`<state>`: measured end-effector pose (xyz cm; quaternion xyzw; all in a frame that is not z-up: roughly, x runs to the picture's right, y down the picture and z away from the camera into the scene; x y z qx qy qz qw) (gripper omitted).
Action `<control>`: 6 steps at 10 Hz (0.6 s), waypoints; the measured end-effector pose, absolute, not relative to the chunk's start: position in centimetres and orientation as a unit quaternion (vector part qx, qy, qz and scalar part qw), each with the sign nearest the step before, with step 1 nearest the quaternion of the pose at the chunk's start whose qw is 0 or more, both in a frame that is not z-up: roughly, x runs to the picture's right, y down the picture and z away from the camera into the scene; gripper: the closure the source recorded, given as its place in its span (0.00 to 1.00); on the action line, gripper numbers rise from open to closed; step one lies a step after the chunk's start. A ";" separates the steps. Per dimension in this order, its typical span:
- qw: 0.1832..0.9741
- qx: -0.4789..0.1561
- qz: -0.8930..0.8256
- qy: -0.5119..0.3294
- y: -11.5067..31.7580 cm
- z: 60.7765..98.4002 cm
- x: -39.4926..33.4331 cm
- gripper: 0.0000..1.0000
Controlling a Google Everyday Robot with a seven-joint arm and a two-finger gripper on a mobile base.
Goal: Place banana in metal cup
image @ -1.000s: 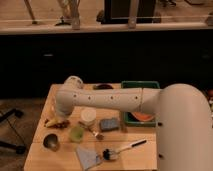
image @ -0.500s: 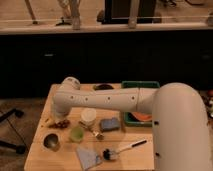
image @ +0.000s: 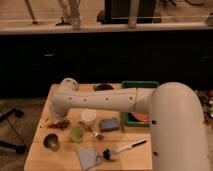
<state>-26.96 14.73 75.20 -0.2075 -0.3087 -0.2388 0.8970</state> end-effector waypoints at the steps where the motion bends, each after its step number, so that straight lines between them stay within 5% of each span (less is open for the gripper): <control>1: 0.896 -0.208 -0.238 -0.313 14.8 75.1 -27.0 1.00; 6: 0.872 -0.209 -0.241 -0.372 16.9 71.6 -27.4 1.00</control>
